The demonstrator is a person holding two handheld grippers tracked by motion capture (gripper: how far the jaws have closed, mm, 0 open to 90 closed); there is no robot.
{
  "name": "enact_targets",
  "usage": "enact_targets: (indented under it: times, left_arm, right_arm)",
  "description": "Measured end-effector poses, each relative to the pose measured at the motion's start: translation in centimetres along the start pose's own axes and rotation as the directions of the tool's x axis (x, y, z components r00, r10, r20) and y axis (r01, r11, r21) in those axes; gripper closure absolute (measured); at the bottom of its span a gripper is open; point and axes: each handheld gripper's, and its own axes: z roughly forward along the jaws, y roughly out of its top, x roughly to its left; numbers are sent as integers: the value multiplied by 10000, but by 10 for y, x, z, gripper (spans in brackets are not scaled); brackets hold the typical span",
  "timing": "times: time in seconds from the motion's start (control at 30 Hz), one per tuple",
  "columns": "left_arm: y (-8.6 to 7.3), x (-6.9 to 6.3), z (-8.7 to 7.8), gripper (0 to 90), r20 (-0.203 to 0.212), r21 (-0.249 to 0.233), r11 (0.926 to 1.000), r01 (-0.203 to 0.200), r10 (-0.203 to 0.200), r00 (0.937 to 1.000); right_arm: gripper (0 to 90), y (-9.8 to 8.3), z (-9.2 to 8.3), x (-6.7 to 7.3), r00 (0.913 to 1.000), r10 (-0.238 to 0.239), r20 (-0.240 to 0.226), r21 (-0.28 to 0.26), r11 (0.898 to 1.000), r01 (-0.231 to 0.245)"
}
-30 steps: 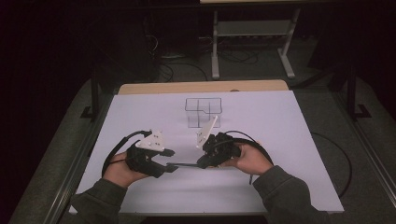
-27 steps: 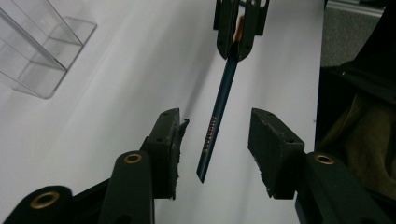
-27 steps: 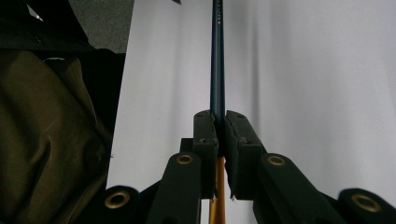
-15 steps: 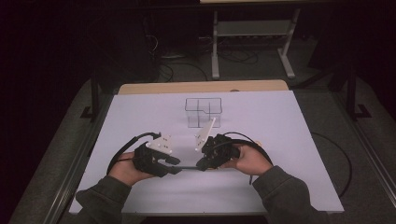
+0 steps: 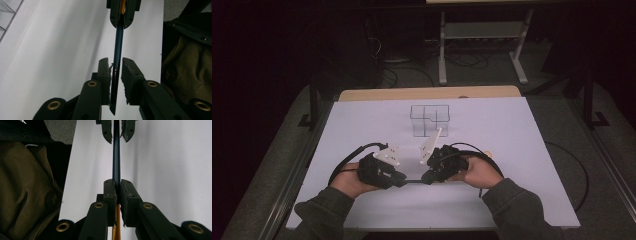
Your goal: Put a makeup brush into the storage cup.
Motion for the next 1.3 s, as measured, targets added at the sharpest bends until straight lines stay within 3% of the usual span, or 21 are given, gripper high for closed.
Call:
enact_targets:
  times: [0.43, 0.53, 0.8, 1.03, 1.3]
  left_arm:
    - [-1, 0, 1, 845, 304, 126, 9996, -267, 263, 9992]
    - [-2, 0, 2, 846, 482, 153, 9998, -155, 148, 9987]
    - [-2, -1, 0, 848, 419, 6, 9996, -278, 278, 9987]
    - [-7, 0, -4, 848, 231, 44, 9997, -243, 242, 9994]
    - [-14, -1, -10, 848, 135, -186, 9996, -197, 199, 9997]
  right_arm:
    - [829, 1, 2, 1, 9998, -205, -31, -12, 9998, 205]
    - [829, 0, 2, 1, 9996, -243, -133, -26, 9997, 243]
    - [819, 0, 1, 2, 9995, -291, -103, -148, 9995, 289]
    - [618, -7, -1, -3, 9994, 242, -234, -571, 9980, -255]
    - [608, -16, 3, -6, 9988, 438, -225, -537, 9975, -449]
